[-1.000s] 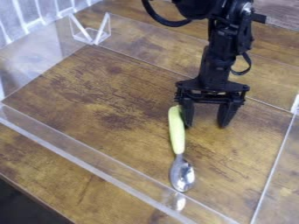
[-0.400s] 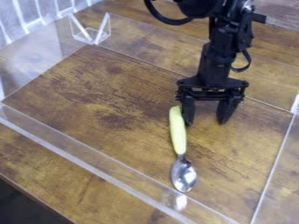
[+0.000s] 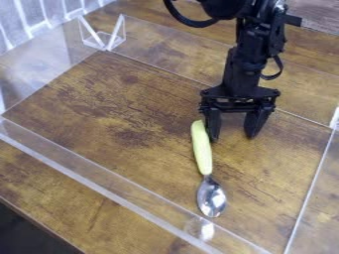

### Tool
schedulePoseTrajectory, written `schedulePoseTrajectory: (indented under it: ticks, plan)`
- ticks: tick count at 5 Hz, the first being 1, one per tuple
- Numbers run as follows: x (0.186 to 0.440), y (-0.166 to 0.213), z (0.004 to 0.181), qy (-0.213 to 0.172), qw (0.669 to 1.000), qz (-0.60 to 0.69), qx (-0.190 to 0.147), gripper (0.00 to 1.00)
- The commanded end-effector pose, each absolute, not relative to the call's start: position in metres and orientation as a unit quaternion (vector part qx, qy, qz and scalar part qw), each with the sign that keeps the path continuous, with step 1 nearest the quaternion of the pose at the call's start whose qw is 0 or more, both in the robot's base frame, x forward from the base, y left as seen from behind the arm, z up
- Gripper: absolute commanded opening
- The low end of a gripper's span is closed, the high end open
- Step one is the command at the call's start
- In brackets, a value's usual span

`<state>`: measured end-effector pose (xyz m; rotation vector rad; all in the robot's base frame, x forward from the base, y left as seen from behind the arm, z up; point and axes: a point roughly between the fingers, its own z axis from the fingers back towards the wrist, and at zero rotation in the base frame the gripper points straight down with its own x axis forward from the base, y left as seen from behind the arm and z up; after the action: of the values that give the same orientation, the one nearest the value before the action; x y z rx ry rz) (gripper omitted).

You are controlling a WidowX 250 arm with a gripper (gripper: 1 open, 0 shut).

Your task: Move the green spoon to the left

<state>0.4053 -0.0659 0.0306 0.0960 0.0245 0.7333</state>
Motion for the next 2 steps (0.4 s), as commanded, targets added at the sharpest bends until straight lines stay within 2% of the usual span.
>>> schedulePoseTrajectory:
  ticks: [1, 2]
  plan:
    - [0.4145, -0.0528, 0.0465, -0.005, 0.922, 0.384, 0.041, 1.00]
    - [0.4097, -0.0485, 0.0464, -0.003, 0.917, 0.397, 0.045, 1.00]
